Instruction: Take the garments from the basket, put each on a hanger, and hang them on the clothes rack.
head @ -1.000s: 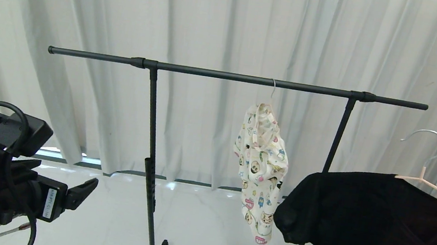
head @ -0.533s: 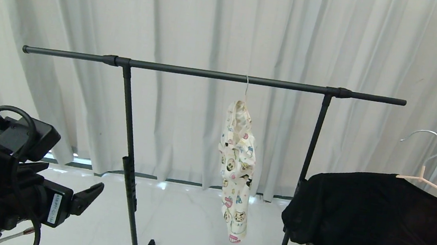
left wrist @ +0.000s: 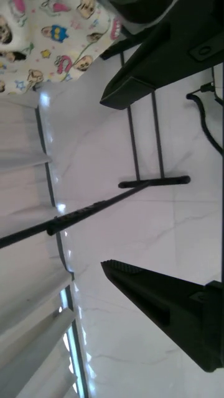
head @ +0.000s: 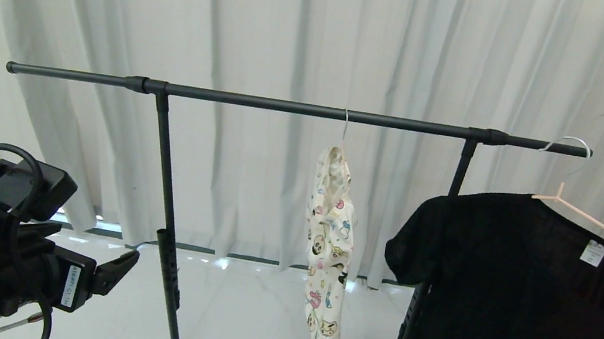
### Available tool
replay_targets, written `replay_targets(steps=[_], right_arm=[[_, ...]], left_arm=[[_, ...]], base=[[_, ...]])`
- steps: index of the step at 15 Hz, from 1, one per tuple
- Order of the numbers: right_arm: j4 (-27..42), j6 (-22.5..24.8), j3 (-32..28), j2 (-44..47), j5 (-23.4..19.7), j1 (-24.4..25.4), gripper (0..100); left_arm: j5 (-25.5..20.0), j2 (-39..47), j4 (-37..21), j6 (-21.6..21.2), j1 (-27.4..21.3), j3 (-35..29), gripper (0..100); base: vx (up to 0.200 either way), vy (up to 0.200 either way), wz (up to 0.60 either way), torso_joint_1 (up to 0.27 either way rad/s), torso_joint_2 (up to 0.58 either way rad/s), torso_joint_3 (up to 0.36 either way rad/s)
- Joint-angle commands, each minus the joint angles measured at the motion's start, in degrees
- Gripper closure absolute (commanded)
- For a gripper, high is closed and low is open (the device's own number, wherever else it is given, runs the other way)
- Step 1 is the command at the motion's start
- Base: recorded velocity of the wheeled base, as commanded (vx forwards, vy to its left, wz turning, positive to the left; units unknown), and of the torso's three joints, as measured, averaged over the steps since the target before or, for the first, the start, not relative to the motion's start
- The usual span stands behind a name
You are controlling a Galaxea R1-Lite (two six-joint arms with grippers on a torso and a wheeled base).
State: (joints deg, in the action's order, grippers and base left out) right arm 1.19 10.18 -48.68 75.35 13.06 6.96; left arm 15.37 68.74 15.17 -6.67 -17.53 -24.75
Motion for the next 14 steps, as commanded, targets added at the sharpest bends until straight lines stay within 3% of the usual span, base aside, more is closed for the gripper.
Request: replay_targets(steps=[1,10,14], right_arm=[[0.3,-1.3,-4.23,5.25,1.09,3.85,100],[0.48,-2.18,-11.09,11.31,5.75,11.23,100],[1.35,-2.88,-11.18,11.93,7.25,13.17,100]], left_arm=[[0.1,-0.19,0.04,0.08,-0.05,0.05,0],[0.1,-0.89,0.04,-0.01,-0.05,0.23,0],[0.01,-0.89,0.04,0.08,-0.05,0.4,0]], base=[[0.2,0.0,0.0,0.002,0.01,0.002],[0.2,0.0,0.0,0.003,0.0,0.0],[0.0,0.0,0.0,0.0,0.0,0.0]])
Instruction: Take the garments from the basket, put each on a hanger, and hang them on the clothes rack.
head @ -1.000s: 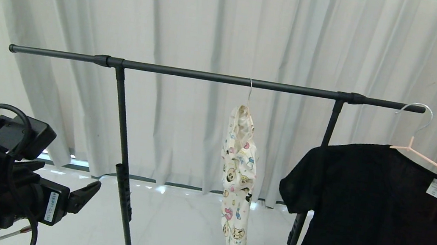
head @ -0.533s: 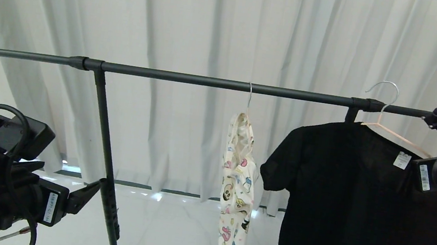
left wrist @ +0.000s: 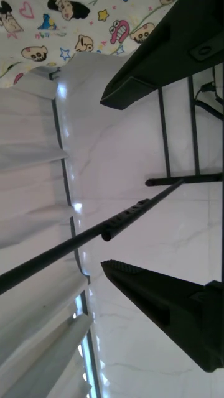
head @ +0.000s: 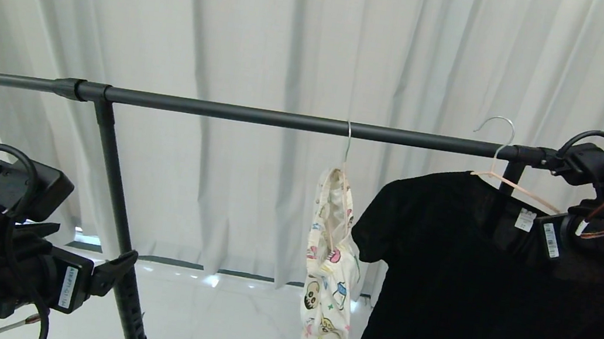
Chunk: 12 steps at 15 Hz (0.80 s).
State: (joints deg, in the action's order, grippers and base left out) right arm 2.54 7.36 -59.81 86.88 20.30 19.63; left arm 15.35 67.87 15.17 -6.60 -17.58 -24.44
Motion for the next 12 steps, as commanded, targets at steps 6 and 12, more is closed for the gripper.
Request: replay_targets(steps=[6,12], right_arm=[[-0.16,-0.16,-2.16,5.4,2.99,1.12,100],[-0.25,-0.16,-2.24,6.98,3.17,2.17,100]], left_arm=[[0.03,0.07,0.04,-0.08,-0.18,0.01,0],[0.03,0.07,0.04,-0.08,-0.26,0.1,0]], base=[[0.0,0.0,0.0,0.0,0.0,0.0],[0.0,0.0,0.0,0.0,0.0,0.0]])
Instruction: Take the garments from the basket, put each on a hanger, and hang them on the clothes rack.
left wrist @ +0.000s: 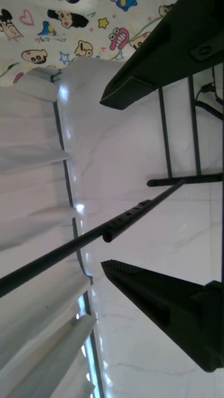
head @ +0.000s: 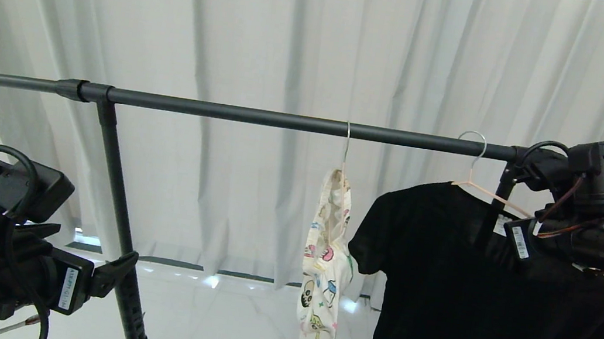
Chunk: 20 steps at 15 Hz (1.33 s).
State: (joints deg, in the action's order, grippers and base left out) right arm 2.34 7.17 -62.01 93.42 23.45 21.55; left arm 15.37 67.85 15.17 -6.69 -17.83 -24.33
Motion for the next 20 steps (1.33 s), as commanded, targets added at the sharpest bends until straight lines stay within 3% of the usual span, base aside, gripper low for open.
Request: replay_targets(steps=[1,3,4,9,12,17,19,20], right_arm=[[-0.14,0.04,-0.13,0.45,0.01,0.33,100],[-0.06,-0.05,-0.04,0.45,0.01,0.77,100],[0.3,-1.54,-0.04,0.1,0.01,1.47,0],[4.34,-10.51,0.23,-7.64,-0.25,6.4,0],[8.21,-11.04,0.4,-13.08,-0.16,7.45,0],[38.44,-10.42,-2.94,-26.36,1.42,4.9,0],[43.89,-10.42,-1.62,-28.73,5.2,4.29,0],[44.86,-9.01,1.81,-31.54,7.04,4.29,0]], left_arm=[[0.01,0.09,0.04,0.01,-0.01,-0.01,0],[0.01,0.09,0.04,0.01,-0.01,-0.01,0],[0.01,0.09,0.04,0.01,-0.01,-0.01,0],[0.01,0.0,0.04,0.01,-0.01,0.51,0],[0.01,-0.09,0.04,0.01,-0.01,0.6,0],[0.1,-3.69,0.04,0.01,0.08,2.97,0],[0.1,-4.66,0.04,-0.07,0.34,3.77,0],[0.1,-4.84,0.04,-0.07,1.05,4.12,0]], base=[[0.0,0.0,0.0,0.0,0.0,0.0],[0.0,0.0,0.0,0.0,0.0,0.0],[0.0,0.0,0.0,0.0,0.0,0.0],[0.0,0.0,0.0,0.0,0.0,0.0],[0.0,0.0,0.0,0.0,0.0,0.0],[-0.12,0.0,0.0,0.005,0.0,0.001],[-0.2,0.0,0.0,-0.002,0.01,0.0],[-0.2,0.0,0.0,-0.007,0.01,0.007]])
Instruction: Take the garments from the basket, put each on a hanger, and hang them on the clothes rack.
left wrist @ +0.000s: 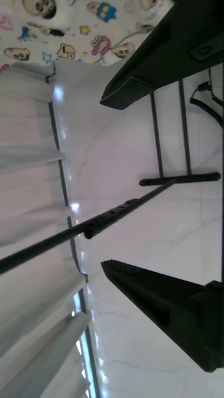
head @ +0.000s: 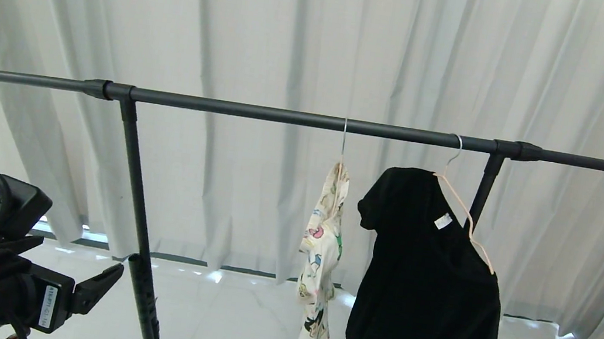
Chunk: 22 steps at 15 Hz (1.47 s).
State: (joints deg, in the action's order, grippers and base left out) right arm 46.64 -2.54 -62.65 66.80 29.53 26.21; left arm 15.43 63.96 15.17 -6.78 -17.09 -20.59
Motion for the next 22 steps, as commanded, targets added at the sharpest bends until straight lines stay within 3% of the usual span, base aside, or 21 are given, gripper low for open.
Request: replay_targets(steps=[1,4,7,8,11,18,22], right_arm=[[0.29,2.45,4.46,-6.69,0.97,-0.72,0],[-7.09,3.68,12.64,-10.55,1.24,-2.48,0],[-12.45,5.96,15.89,-11.87,1.24,-5.38,0],[-16.41,9.48,18.61,-13.45,1.24,-8.1,0],[-23.17,13.26,23.01,-14.16,1.15,-12.5,0],[-36.8,17.74,31.8,-15.65,1.15,-14.7,0],[-37.41,17.56,34.35,-18.11,1.15,-15.05,0]], left_arm=[[0.04,-0.68,0.04,0.01,1.01,0.29,0],[0.04,-0.95,0.04,-0.08,3.38,0.29,0],[0.04,-1.74,0.04,-0.08,6.28,0.29,0],[0.04,-3.41,0.04,-0.17,7.77,0.64,0],[0.12,-6.04,0.04,-0.17,8.13,3.8,0],[1.35,-11.76,-0.05,0.1,11.91,12.33,0],[4.78,-26.26,-0.14,-0.34,13.14,18.83,0]], base=[[-0.2,0.0,0.0,-0.012,0.0,0.012],[-0.2,0.0,0.0,0.007,0.0,0.002],[-0.2,0.0,0.0,0.002,0.01,0.002],[-0.2,0.0,0.0,0.007,0.0,0.007],[-0.2,0.0,0.0,0.004,0.0,0.002],[0.0,0.0,0.0,-0.013,0.03,0.016],[0.0,0.0,0.0,-0.189,0.43,0.239]])
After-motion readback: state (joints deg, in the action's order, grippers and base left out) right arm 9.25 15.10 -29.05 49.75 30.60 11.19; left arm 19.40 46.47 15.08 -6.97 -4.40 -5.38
